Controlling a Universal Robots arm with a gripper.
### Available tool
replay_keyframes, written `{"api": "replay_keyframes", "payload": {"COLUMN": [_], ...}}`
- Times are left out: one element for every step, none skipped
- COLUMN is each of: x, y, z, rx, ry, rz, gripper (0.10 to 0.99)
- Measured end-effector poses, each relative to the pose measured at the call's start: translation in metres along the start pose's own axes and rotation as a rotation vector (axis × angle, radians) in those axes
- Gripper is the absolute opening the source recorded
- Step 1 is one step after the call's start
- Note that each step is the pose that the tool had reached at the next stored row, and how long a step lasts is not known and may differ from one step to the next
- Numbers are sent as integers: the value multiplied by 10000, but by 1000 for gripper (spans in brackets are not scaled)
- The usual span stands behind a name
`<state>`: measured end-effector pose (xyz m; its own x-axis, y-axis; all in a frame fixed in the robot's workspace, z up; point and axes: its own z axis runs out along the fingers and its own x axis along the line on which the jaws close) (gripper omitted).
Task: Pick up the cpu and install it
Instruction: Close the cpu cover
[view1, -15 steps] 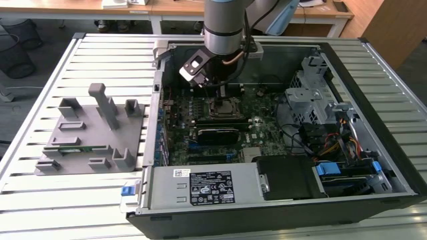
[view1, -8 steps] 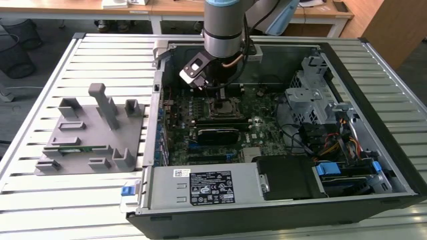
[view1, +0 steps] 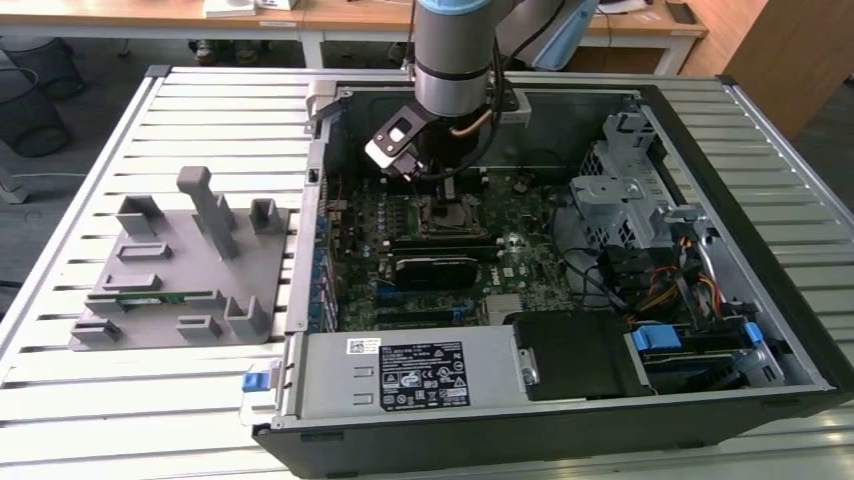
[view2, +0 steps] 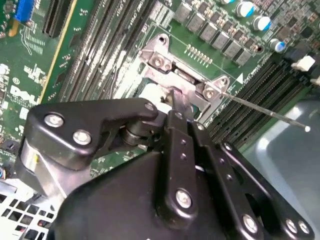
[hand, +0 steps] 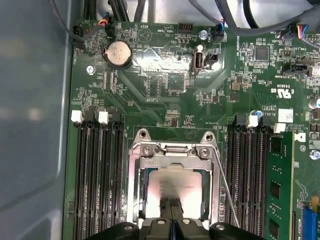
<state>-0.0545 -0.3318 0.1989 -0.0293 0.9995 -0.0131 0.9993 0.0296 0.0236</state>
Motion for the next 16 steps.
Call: {"api": "replay_keyframes", "payload": {"x": [3,1,-1,-1,-1,-2,-3,-4,-4,-5,-5,-6,-6,-6,-6,-6], "y": [3,2,2,2,2,2,6,17,29,42,51,59,63,70,76,81], "z": [-12,-39,-67,-83,-85,-86,-86,-86,-85,-85,-85,-84,-84,-84,-84,-83], "rx": [-12,-1,5,4,3,4,5,6,5,6,6,6,5,6,6,6], "ry": [16,6,-2,-1,0,-1,-2,-3,-2,-4,-3,-3,-3,-3,-3,-3], "rz": [0,0,-1,0,0,0,-1,-1,0,0,0,0,0,0,0,0], "gripper": [106,106,106,106,106,106,106,106,106,106,106,106,106,106,106,106]}}
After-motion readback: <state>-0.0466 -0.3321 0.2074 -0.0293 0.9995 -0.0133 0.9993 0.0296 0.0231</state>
